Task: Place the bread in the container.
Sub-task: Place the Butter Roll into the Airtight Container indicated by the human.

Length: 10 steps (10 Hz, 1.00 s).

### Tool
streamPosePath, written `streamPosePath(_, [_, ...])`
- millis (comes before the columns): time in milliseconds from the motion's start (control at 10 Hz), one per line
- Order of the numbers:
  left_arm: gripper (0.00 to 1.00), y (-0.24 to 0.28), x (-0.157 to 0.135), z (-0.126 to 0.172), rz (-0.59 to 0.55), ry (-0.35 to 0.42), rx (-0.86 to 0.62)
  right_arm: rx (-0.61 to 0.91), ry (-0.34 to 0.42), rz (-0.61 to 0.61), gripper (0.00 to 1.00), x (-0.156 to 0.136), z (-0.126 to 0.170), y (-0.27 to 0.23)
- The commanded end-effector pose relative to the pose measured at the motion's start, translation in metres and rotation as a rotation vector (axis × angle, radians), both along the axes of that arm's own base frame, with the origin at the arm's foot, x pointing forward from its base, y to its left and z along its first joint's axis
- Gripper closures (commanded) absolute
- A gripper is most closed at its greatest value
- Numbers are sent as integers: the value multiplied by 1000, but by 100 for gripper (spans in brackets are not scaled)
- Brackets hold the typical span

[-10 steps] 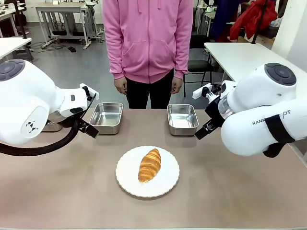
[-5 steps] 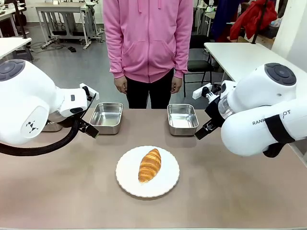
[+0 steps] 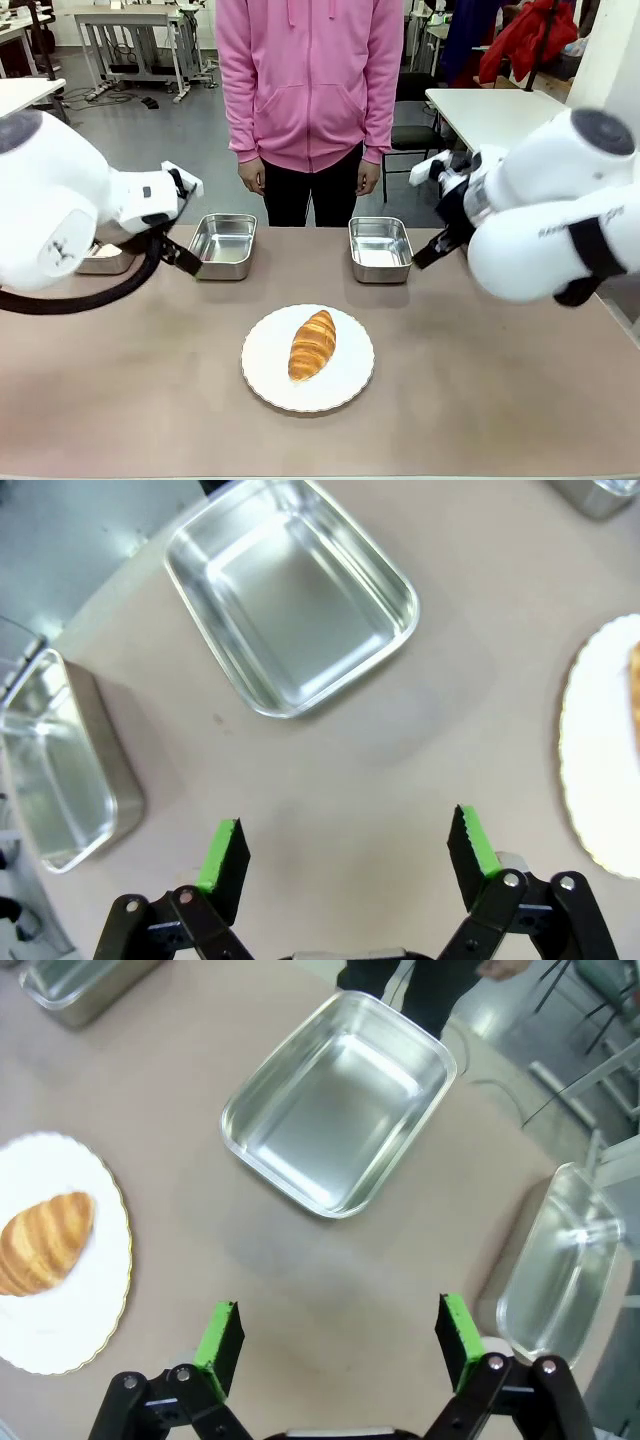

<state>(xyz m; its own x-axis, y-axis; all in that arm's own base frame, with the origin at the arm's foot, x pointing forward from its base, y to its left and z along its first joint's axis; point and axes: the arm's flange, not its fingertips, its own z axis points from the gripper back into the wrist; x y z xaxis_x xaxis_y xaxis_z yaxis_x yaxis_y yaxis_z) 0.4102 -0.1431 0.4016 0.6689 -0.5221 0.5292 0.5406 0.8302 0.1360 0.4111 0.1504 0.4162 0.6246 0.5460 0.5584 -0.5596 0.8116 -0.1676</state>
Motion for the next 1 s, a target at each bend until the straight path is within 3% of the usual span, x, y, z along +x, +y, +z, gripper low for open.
streamPosePath(0, [0,44,23,72,-67,37,-59,52,11,54,0,20,61,-48])
streamPosePath(300, [0,120,62,132,-157,132,-136,145,17,85,0,34,114,-134])
streamPosePath(600, [0,214,89,157,-389,185,-213,312,3,53,0,36,133,-220])
streamPosePath(800, [0,239,97,144,-500,104,-213,433,-59,145,0,29,132,-239])
streamPosePath(900, [0,239,95,146,-400,29,-239,314,-11,51,0,25,136,-229])
